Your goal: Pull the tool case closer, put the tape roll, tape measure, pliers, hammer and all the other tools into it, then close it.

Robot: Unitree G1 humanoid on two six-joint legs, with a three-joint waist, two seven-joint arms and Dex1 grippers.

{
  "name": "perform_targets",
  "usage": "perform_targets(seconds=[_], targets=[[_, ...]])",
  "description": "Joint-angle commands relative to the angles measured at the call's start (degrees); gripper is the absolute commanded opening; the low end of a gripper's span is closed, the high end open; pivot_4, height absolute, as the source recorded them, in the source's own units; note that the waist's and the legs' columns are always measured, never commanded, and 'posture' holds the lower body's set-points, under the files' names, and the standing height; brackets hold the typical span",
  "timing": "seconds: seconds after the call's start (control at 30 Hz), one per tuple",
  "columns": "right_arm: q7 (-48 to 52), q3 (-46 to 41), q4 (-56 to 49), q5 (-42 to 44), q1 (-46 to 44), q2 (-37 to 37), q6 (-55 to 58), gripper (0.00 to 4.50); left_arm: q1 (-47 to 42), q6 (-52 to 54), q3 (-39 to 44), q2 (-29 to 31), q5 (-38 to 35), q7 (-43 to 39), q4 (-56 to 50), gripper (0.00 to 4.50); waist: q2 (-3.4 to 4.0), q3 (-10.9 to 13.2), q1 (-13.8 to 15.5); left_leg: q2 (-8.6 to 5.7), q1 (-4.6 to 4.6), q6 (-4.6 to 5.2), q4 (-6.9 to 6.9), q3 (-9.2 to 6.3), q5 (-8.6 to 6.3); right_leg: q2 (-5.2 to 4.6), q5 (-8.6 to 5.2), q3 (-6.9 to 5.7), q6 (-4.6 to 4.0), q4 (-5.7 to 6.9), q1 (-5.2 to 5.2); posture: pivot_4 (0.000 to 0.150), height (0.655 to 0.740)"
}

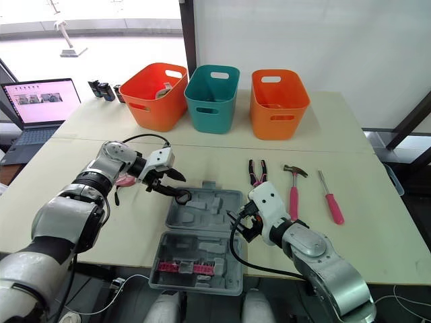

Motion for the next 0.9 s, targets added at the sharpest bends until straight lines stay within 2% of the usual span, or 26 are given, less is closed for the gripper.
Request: perform_targets(seconds=[0.03, 0.43, 0.67, 0.9], targets=[[0.11, -0.19, -1.42, -0.26, -0.45, 0.32, -0.65, 4.50, 0.98, 1.72, 2.69, 0.85, -2.93, 1.26, -1.47, 1.58, 0.00, 0.00, -0.09, 0.00, 0.01, 0.00, 0.00, 0.00, 0.00, 0.00, 0.00, 0.00, 0.00, 0.00, 0.00, 0.150, 0.7400], [0.29, -0.15, -0.92, -0.82, -0.01, 0.35, -0.85, 4.50, 9.00, 0.93, 5.83, 0.10, -6.71, 6.30, -4.57, 1.58, 0.00, 0.00, -0.02, 0.00, 0.03, -0.05, 0.00, -0.01, 0.04, 0.00, 0.00, 0.00, -0.01, 0.06, 0.00, 0.150, 0.7400], [0.40, -0.05, -1.10, -0.85, -0.08, 0.44, -0.55, 4.50, 12.09, -1.66, 4.47, -0.40, -5.13, 10.99, -4.99, 1.58, 0.00, 0.00, 0.12, 0.00, 0.03, -0.04, 0.01, -0.01, 0.08, 0.00, 0.02, 0.00, -0.02, 0.08, 0.01, 0.150, 0.7400], [0.27, -0.20, -1.56, -0.59, -0.27, 0.60, -0.15, 4.50, 13.61, -5.24, -0.94, 0.28, 0.45, 15.74, -4.45, 1.58, 0.02, -0.02, 0.17, 0.00, 0.37, 0.00, 0.01, -0.01, 0.14, 0.00, 0.04, 0.00, -0.05, 0.08, 0.33, 0.150, 0.7400]])
